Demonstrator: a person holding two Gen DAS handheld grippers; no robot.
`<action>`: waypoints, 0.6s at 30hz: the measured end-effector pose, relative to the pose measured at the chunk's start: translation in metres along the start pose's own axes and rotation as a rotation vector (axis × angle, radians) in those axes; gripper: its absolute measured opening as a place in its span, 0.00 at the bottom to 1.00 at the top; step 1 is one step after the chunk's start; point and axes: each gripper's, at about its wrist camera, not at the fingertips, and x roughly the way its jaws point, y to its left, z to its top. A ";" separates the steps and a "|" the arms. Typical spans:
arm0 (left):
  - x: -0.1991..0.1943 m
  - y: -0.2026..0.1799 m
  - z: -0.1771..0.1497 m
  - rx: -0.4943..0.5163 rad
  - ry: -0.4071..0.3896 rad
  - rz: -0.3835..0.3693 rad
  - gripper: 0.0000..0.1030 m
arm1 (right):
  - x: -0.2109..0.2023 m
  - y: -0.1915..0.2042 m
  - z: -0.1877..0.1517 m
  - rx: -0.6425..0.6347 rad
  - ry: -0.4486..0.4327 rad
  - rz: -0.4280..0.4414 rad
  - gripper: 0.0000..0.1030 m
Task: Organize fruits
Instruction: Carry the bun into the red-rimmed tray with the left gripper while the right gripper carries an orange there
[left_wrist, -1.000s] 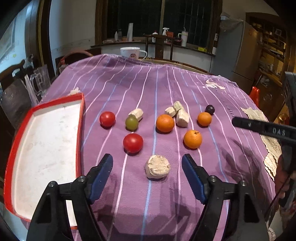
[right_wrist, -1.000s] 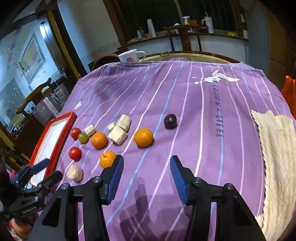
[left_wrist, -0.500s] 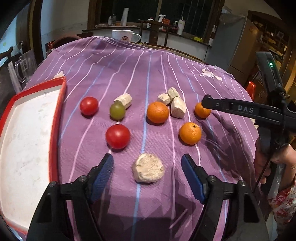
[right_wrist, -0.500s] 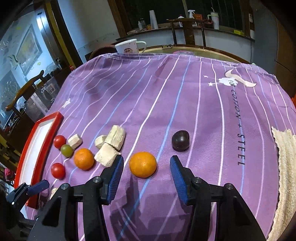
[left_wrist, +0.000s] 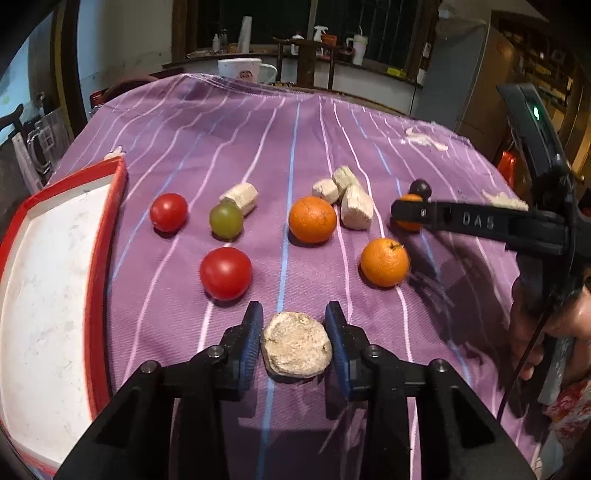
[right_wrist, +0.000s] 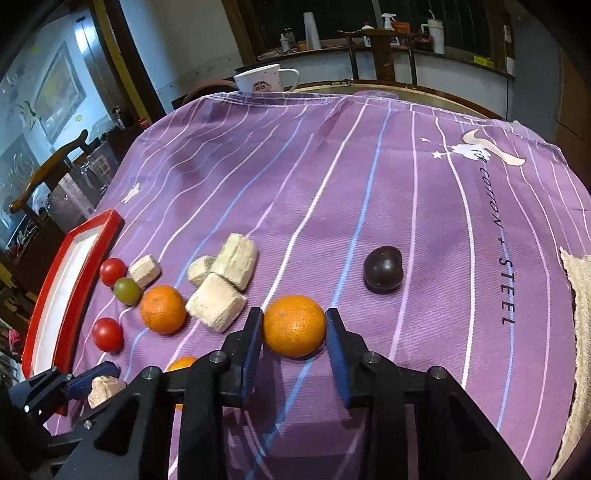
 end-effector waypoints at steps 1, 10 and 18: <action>-0.007 0.003 0.000 -0.014 -0.012 -0.009 0.33 | -0.003 0.002 -0.001 -0.003 -0.002 0.007 0.35; -0.084 0.067 0.017 -0.154 -0.139 -0.069 0.33 | -0.066 0.055 0.009 -0.080 -0.098 0.074 0.35; -0.097 0.186 0.050 -0.277 -0.137 0.064 0.33 | -0.063 0.164 0.039 -0.176 -0.064 0.283 0.35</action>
